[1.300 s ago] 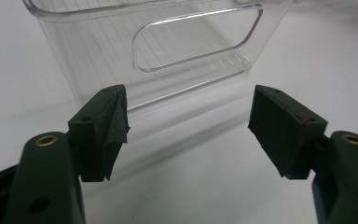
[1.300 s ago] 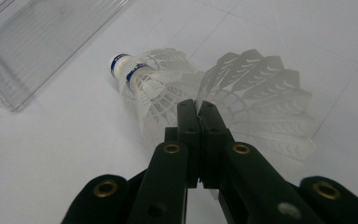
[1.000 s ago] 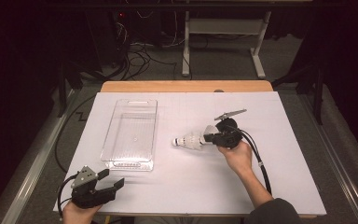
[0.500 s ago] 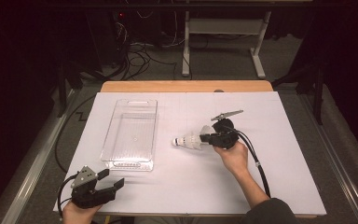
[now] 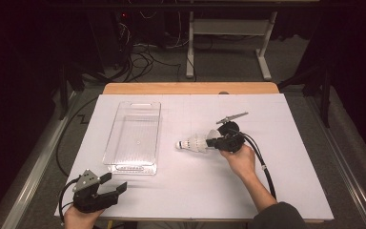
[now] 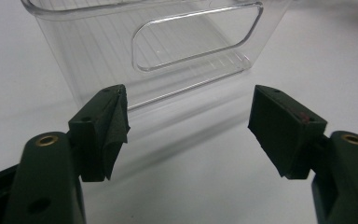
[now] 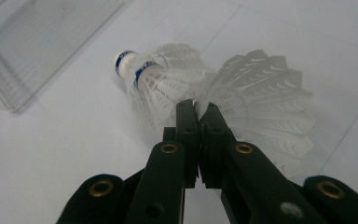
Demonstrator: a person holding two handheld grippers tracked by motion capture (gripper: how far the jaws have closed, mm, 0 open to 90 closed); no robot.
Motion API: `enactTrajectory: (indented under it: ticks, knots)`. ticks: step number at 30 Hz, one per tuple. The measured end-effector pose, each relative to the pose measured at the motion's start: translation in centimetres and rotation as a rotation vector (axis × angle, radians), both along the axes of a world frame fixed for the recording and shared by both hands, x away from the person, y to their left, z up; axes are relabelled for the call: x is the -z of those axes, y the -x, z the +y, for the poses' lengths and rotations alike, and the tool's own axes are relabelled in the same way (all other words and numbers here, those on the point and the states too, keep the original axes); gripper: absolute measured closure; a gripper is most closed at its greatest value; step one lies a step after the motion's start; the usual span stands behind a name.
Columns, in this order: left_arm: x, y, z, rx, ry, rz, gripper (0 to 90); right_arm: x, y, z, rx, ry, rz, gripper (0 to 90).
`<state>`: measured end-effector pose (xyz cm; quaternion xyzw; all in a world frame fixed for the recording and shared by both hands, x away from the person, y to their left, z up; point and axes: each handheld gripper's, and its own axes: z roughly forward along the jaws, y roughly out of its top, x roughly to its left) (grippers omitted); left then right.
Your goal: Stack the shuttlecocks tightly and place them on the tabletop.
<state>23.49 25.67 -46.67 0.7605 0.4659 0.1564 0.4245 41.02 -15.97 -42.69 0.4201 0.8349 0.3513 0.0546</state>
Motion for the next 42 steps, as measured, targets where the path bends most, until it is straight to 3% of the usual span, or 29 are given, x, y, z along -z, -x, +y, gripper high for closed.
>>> enactTrajectory:
  ticks: [14, 30, 42]
  knots:
    - [-0.01, 0.06, -0.09, 0.003, -0.003, -0.004, 29.6, 0.64, -0.01, 0.37, -0.023, 0.030, 0.035, 88.8]
    - [0.00, 0.06, -0.06, 0.002, 0.001, -0.004, 29.5, 0.96, -0.46, 0.57, -0.036, -0.043, 0.034, 89.6]
    - [0.02, -0.01, -0.38, 0.006, -0.009, 0.000, 30.0, 0.91, -0.62, 0.75, -0.039, -0.061, 0.030, 89.6]
